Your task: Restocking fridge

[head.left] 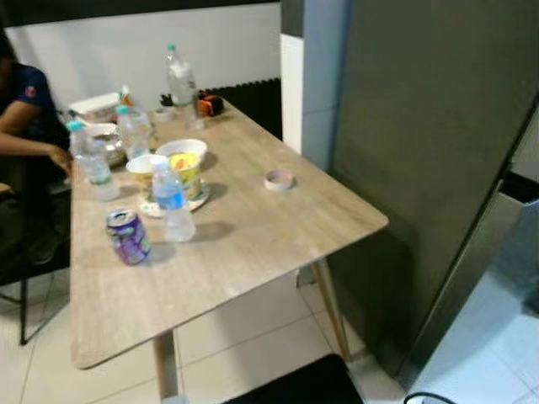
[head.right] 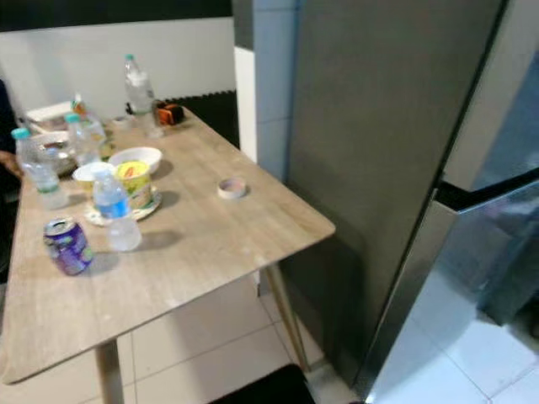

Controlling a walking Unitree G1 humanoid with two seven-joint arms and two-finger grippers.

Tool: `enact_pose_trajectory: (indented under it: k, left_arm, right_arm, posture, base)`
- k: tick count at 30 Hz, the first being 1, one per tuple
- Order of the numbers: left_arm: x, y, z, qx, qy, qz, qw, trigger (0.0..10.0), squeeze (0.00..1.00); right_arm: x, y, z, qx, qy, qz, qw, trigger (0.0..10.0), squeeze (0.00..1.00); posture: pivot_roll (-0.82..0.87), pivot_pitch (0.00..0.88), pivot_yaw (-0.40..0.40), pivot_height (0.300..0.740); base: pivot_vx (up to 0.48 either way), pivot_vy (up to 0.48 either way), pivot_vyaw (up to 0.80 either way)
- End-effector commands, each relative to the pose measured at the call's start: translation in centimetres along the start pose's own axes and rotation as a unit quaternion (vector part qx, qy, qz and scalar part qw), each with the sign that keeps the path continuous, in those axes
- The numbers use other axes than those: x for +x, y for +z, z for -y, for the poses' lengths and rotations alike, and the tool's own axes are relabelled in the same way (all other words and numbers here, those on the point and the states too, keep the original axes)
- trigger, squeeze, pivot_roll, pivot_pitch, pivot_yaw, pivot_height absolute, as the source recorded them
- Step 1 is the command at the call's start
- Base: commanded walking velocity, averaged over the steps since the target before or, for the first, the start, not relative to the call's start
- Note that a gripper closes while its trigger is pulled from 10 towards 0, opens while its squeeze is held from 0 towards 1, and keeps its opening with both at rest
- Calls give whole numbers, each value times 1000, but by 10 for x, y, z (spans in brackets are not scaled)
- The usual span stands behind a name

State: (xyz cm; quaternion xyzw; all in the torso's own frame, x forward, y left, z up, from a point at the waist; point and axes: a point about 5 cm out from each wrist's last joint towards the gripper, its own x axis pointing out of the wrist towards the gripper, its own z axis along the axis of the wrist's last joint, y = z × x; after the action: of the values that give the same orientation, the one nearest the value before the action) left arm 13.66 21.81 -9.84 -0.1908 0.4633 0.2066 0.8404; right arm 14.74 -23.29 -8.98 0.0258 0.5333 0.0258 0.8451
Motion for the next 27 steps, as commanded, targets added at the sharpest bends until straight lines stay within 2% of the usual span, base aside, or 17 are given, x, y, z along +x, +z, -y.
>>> enact_pose_trajectory:
  k: [1,2,3,4,5,7,8,11,14,16,17,19,21,22,25,26,27]
  left_arm:
    - [-2,10,-21,-64,51,29,996,10000,0]
    - [-2,10,-21,-64,51,29,996,10000,0]
    - [-3,15,-31,-102,78,47,991,10000,1000]
    - [-5,19,-41,-132,102,62,984,10000,1000]
    - [-5,19,-41,-132,102,62,984,10000,1000]
    - [-10,28,-63,-177,152,89,968,10000,1000]
    - [-10,28,-63,-177,152,89,968,10000,1000]
    - [-19,51,-93,-248,210,144,935,10000,1000]
    - [-21,57,-99,-263,218,157,927,10000,1000]
    - [-28,94,-110,-288,220,223,905,10000,1000]
    - [-28,94,-110,-288,220,223,905,10000,1000]
    - [-39,145,-114,-288,202,305,885,10000,1000]
    - [-49,179,-113,-293,183,359,867,10000,1000]
    - [-49,179,-113,-293,183,359,867,10000,1000]
    - [-72,238,-100,-269,140,451,839,10000,1000]
    - [-72,238,-100,-269,140,451,839,10000,1000]
    - [-80,256,-94,-258,125,478,830,10000,1000]
  right_arm:
    - [1,0,-2,0,2,2,1000,10000,0]
    - [1,0,-2,0,2,2,1000,10000,0]
    - [0,0,-1,0,1,1,1000,10000,0]
    - [0,-1,0,0,0,0,1000,10000,0]
    - [0,-1,0,0,0,0,1000,10000,0]
    - [-1,-1,1,0,-1,-1,1000,10000,0]
    - [-1,-1,1,0,-1,-1,1000,10000,0]
    - [-1,-2,1,3,-2,0,1000,10000,0]
    - [-1,-2,1,2,-1,0,1000,10000,0]
    - [0,-2,1,2,0,0,1000,10000,0]
    - [0,-2,1,2,0,0,1000,10000,0]
    - [0,-1,0,3,1,1,1000,10000,0]
    - [0,-1,0,3,1,2,1000,10000,0]
    - [0,-1,0,3,1,2,1000,10000,0]
    - [0,-1,0,3,0,2,1000,10000,0]
    - [0,-1,0,3,0,2,1000,10000,0]
    - [0,-1,0,3,0,2,1000,10000,0]
  posture:
    - [-95,0,13,740]
    - [-95,0,13,740]
    - [-92,0,13,740]
    - [-92,0,13,740]
    - [-92,0,13,740]
    - [-92,0,13,740]
    - [-92,0,13,740]
    - [-92,0,13,740]
    - [-92,0,13,740]
    - [-92,0,10,740]
    - [-92,0,10,740]
    - [-93,0,13,740]
    - [-93,0,13,740]
    - [-93,0,13,740]
    - [-93,0,13,740]
    - [-93,0,13,740]
    - [-93,0,13,740]
  base:
    - [0,0,0]
    - [0,0,0]
    - [0,0,0]
    - [0,0,0]
    - [0,0,0]
    - [0,0,0]
    - [0,0,0]
    - [0,0,0]
    - [0,0,0]
    - [0,0,0]
    - [0,0,0]
    - [0,0,0]
    - [0,0,0]
    - [0,0,0]
    - [0,0,0]
    - [0,0,0]
    - [0,0,0]
